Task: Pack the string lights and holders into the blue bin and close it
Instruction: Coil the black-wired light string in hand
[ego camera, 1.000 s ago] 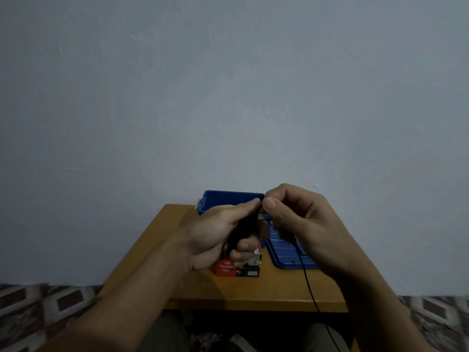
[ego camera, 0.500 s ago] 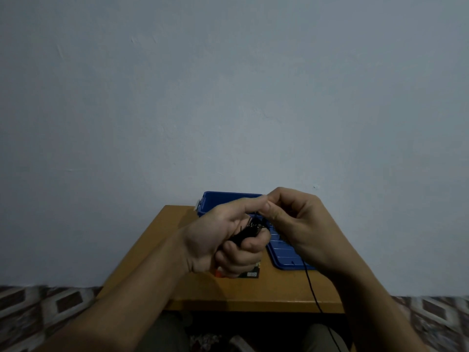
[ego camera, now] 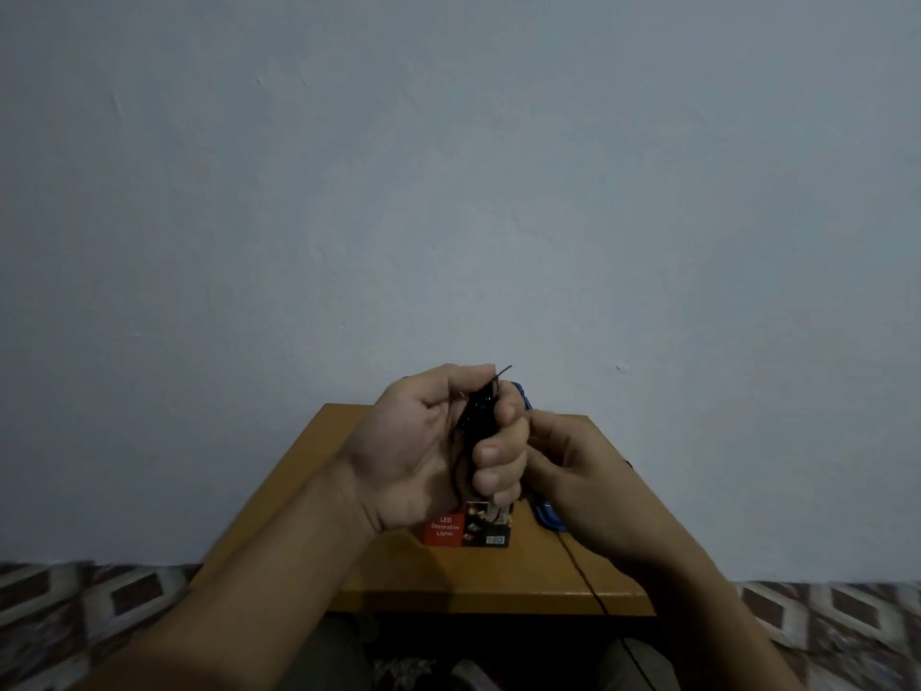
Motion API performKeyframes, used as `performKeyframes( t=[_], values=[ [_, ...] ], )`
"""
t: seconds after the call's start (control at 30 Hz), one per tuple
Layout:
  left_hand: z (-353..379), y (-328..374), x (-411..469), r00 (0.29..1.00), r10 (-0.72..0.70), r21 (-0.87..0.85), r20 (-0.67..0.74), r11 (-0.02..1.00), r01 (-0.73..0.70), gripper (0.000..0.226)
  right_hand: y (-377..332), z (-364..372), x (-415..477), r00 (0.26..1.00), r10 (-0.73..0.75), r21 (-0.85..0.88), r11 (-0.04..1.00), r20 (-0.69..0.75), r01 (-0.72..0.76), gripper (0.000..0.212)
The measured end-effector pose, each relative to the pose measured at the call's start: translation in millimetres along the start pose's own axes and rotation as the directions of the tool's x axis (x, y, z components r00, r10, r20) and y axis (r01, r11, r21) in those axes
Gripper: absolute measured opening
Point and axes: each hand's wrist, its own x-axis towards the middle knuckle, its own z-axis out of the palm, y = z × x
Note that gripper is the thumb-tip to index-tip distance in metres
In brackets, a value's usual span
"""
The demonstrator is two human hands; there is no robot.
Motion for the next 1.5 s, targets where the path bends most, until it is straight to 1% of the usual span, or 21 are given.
performKeyframes(
  t=[0.1, 0.23, 0.33, 0.43, 0.47, 0.53, 0.57, 0.63, 0.67, 0.73, 0.87, 1.03, 1.17, 1.3, 1.37, 1.5],
  values=[
    [-0.1, 0.3, 0.7, 0.996, 0.045, -0.013, -0.075, 0.999, -0.047, 0.048, -1.2, 3.4, -2.1, 1.0, -0.005, -0.019, 1.0, 0.03, 0.005, 0.02],
    [3.0, 0.6, 1.1, 0.973, 0.108, -0.03, -0.202, 0.993, -0.116, 0.041, -3.2, 6.4, -3.2, 0.998, 0.034, -0.056, 0.998, 0.049, -0.031, 0.023],
    [3.9, 1.2, 2.5, 0.942, 0.163, -0.046, -0.294, 0.982, -0.184, 0.039, 2.0, 7.6, -1.6, 0.998, 0.065, -0.099, 0.993, 0.028, -0.062, 0.01],
    [5.4, 2.0, 3.3, 0.917, 0.199, -0.026, -0.346, 0.975, -0.221, 0.042, 5.2, 10.4, -1.3, 0.996, 0.086, -0.086, 0.993, 0.035, -0.083, 0.022],
    [6.3, 2.6, 2.7, 0.91, 0.199, -0.027, -0.364, 0.974, -0.224, 0.044, 4.4, 11.6, -1.6, 0.995, 0.089, -0.094, 0.992, 0.043, -0.085, 0.02],
    [6.9, 3.7, 1.1, 0.907, 0.191, -0.063, -0.375, 0.971, -0.23, 0.044, 2.7, 12.6, -2.6, 0.993, 0.095, -0.099, 0.991, 0.065, -0.089, 0.008],
    [6.5, 3.8, 0.4, 0.911, 0.195, -0.066, -0.363, 0.97, -0.234, 0.039, 2.7, 12.8, -2.6, 0.993, 0.093, -0.099, 0.991, 0.076, -0.086, 0.01],
    [4.0, 2.4, -0.2, 0.911, 0.223, -0.023, -0.346, 0.969, -0.246, 0.025, 2.9, 13.5, -3.0, 0.991, 0.1, -0.114, 0.989, 0.09, -0.089, 0.014],
    [2.1, 1.3, 0.5, 0.905, 0.236, -0.004, -0.355, 0.967, -0.254, 0.021, 2.1, 13.8, -3.3, 0.99, 0.107, -0.118, 0.988, 0.092, -0.096, 0.015],
    [-0.3, -0.5, 2.6, 0.885, 0.246, 0.005, -0.394, 0.964, -0.266, 0.02, 1.7, 13.7, -3.4, 0.989, 0.114, -0.121, 0.987, 0.093, -0.102, 0.015],
    [0.1, -0.5, 5.6, 0.859, 0.28, 0.015, -0.428, 0.953, -0.303, 0.018, 2.0, 13.1, -3.4, 0.989, 0.126, -0.139, 0.984, 0.081, -0.114, 0.017],
    [-0.9, -1.3, 6.6, 0.799, 0.323, 0.094, -0.507, 0.942, -0.322, 0.017, 0.9, 12.1, -3.5, 0.987, 0.149, -0.129, 0.982, 0.065, -0.14, 0.02],
    [-1.6, -4.6, 8.8, 0.734, 0.362, 0.209, -0.575, 0.932, -0.297, 0.019, -2.0, 11.2, -3.6, 0.99, 0.135, -0.133, 0.983, 0.045, -0.128, 0.021],
    [-3.1, -10.3, 10.2, 0.681, 0.392, 0.409, -0.619, 0.901, -0.147, 0.024, -6.9, 7.7, -3.3, 0.993, 0.12, -0.119, 0.986, 0.01, -0.118, 0.024],
    [-5.7, -12.2, 10.5, 0.663, 0.403, 0.441, -0.631, 0.889, -0.12, 0.024, -9.5, 6.9, -3.6, 0.993, 0.119, -0.108, 0.987, 0.014, -0.116, 0.027],
    [-8.4, -12.2, 11.3, 0.639, 0.396, 0.44, -0.659, 0.893, -0.099, 0.023, -12.9, 6.5, -6.1, 0.994, 0.103, -0.106, 0.989, 0.021, -0.1, 0.03]
  ],
)
